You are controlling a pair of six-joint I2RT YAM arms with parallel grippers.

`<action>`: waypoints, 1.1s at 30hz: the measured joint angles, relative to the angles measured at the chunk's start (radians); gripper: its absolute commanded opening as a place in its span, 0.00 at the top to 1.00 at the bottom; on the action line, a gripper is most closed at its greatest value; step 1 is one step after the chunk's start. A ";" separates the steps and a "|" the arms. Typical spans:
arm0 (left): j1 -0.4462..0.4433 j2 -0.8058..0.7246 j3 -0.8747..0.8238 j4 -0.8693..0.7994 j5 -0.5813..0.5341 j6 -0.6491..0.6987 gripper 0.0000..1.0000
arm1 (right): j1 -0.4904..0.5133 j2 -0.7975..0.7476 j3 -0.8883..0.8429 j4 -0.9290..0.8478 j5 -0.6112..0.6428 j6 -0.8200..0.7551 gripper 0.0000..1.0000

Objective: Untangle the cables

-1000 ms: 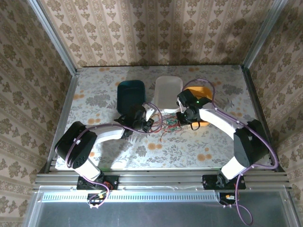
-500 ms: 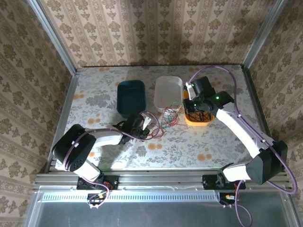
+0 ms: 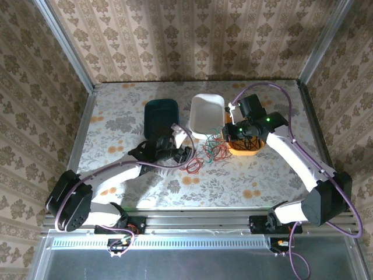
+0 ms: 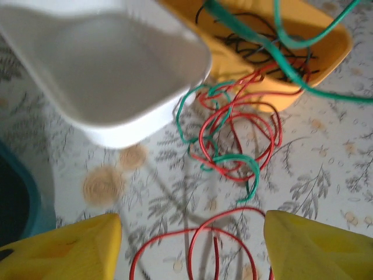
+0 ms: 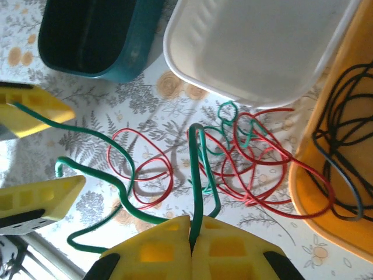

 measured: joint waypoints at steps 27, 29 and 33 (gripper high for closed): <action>0.067 0.105 0.143 0.095 0.307 -0.049 0.88 | 0.000 0.033 -0.026 0.033 -0.091 0.036 0.93; 0.068 0.125 0.158 0.108 0.310 -0.060 1.00 | 0.000 0.033 -0.034 0.045 -0.091 0.046 0.93; 0.072 0.151 0.159 0.138 0.277 -0.091 1.00 | 0.000 0.033 -0.046 0.052 -0.089 0.058 0.93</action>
